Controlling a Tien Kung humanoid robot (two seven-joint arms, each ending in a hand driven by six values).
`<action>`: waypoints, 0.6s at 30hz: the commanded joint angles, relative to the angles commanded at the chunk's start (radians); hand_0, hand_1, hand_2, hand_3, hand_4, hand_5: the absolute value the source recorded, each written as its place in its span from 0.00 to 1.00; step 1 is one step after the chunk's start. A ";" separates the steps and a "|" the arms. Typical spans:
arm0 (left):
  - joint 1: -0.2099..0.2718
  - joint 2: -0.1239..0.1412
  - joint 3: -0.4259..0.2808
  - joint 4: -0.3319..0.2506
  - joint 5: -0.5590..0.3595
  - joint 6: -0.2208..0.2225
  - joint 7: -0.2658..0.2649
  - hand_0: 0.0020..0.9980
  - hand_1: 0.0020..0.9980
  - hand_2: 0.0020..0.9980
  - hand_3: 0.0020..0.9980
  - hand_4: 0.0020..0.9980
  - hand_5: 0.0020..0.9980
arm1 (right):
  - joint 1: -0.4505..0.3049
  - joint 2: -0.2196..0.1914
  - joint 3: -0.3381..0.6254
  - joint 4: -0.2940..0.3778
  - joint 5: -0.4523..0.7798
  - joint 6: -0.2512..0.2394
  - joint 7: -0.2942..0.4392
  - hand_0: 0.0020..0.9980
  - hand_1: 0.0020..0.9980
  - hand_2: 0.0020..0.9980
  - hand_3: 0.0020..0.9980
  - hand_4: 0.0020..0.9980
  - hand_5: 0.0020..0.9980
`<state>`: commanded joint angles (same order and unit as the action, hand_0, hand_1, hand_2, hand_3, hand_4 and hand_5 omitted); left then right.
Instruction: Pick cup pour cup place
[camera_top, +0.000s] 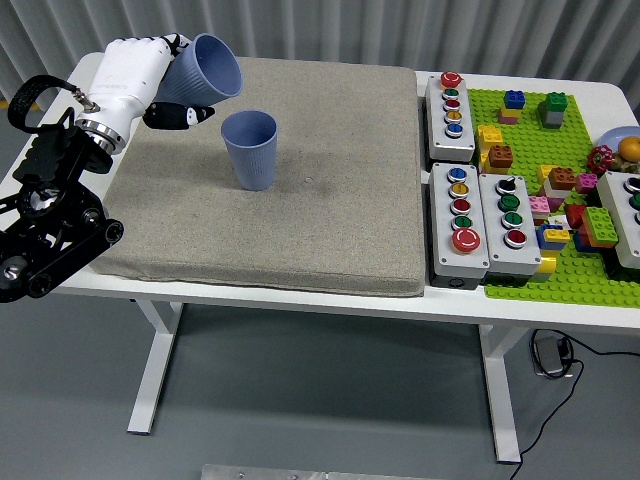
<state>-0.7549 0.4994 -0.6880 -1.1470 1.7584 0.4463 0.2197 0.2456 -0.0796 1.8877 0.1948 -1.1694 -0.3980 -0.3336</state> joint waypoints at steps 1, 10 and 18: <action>0.006 -0.003 -0.007 -0.001 -0.034 0.003 -0.003 0.54 0.55 0.54 0.58 0.78 0.20 | 0.000 0.000 0.000 0.000 0.000 0.000 0.000 0.67 0.55 0.49 0.54 0.00 0.31; 0.170 -0.168 -0.261 0.010 -0.137 0.175 -0.094 0.54 0.54 0.55 0.58 0.78 0.20 | -0.014 0.007 0.004 0.000 -0.003 0.001 0.000 0.67 0.55 0.49 0.54 0.00 0.31; 0.278 -0.291 -0.372 0.043 -0.132 0.199 -0.186 0.54 0.55 0.56 0.58 0.78 0.21 | -0.028 0.011 0.004 0.001 -0.009 -0.001 -0.001 0.67 0.55 0.49 0.54 0.00 0.31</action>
<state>-0.4773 0.2086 -1.0601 -1.1039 1.6266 0.6454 0.0335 0.2177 -0.0685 1.8915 0.1955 -1.1787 -0.3986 -0.3350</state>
